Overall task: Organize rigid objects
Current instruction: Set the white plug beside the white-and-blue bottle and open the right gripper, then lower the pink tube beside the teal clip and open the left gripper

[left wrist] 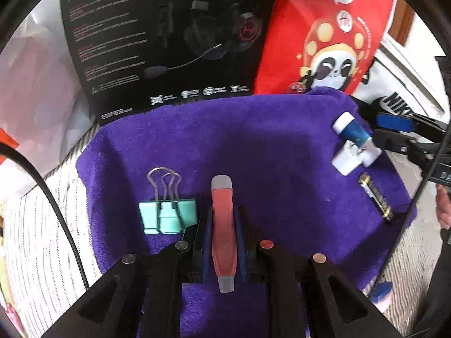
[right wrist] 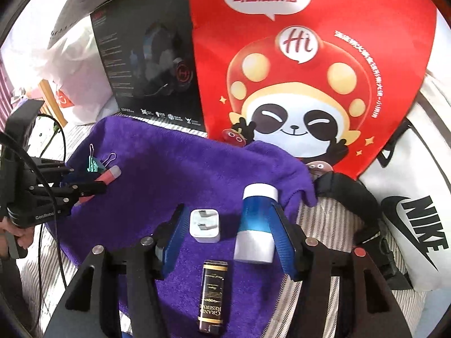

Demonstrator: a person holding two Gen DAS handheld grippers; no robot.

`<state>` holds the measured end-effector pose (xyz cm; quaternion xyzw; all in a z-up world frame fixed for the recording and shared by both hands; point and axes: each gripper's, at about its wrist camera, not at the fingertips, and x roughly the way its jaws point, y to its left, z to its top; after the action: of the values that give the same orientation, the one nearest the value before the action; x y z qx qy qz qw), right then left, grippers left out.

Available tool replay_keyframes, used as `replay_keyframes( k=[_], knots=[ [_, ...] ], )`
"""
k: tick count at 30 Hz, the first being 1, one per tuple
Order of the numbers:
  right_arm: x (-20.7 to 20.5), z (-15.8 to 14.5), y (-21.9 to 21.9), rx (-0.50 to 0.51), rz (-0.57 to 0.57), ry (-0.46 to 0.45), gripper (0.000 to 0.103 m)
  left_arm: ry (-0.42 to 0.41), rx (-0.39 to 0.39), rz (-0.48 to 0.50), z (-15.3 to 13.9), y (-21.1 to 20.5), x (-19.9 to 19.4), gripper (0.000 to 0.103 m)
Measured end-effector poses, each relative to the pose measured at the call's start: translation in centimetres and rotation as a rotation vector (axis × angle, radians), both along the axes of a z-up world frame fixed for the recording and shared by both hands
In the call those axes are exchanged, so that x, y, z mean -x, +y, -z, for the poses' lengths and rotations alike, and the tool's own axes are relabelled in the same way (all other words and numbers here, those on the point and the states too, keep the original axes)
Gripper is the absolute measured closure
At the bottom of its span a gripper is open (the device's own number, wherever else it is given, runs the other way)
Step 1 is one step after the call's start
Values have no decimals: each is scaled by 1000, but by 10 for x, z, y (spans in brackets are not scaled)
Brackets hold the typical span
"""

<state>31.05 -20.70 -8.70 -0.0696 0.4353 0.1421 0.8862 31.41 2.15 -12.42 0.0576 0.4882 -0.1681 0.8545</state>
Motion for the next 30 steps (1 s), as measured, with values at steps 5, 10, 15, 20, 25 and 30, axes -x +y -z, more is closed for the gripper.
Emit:
replay_keyframes(
  k=[5, 10, 15, 20, 25, 30],
  knots=[
    [1, -1, -2, 0, 2, 2, 45, -6, -41, -1, 6, -5, -1, 87],
    [1, -2, 0, 8, -8, -2, 45, -19, -75, 8, 8, -12, 1, 87],
    [4, -5, 2, 16, -14, -8, 45, -21, -93, 12, 10, -18, 2, 86],
    [8, -14, 0, 11, -12, -22, 45, 2, -70, 15, 9, -18, 2, 80],
    [14, -28, -7, -3, -11, -46, 44, 19, -82, 31, 9, -23, 8, 67],
    [25, -44, -10, -10, -10, -73, 42, 32, -101, 11, 9, -27, 13, 67]
  ],
)
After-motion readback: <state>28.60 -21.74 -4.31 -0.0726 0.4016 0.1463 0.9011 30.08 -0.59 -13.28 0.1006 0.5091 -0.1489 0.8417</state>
